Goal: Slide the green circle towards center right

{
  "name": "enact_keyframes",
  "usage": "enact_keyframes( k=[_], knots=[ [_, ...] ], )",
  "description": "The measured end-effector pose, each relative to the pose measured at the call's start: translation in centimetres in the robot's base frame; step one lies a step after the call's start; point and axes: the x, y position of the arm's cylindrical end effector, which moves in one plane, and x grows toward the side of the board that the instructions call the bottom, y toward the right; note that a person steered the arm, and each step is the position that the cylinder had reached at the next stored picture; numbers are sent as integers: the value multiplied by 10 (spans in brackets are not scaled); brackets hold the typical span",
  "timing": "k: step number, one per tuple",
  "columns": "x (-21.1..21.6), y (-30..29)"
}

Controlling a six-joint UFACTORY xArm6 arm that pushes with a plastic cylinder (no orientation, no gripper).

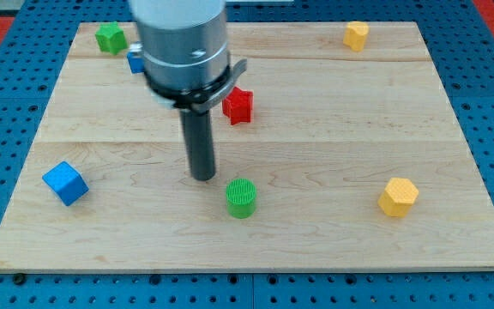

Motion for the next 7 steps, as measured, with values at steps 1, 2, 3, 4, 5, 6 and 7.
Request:
enact_keyframes(
  k=[1, 2, 3, 4, 5, 6, 7],
  knots=[
    [30, -4],
    [59, 4],
    [50, 16],
    [41, 44],
    [41, 68],
    [29, 82],
    [9, 103]
  ],
)
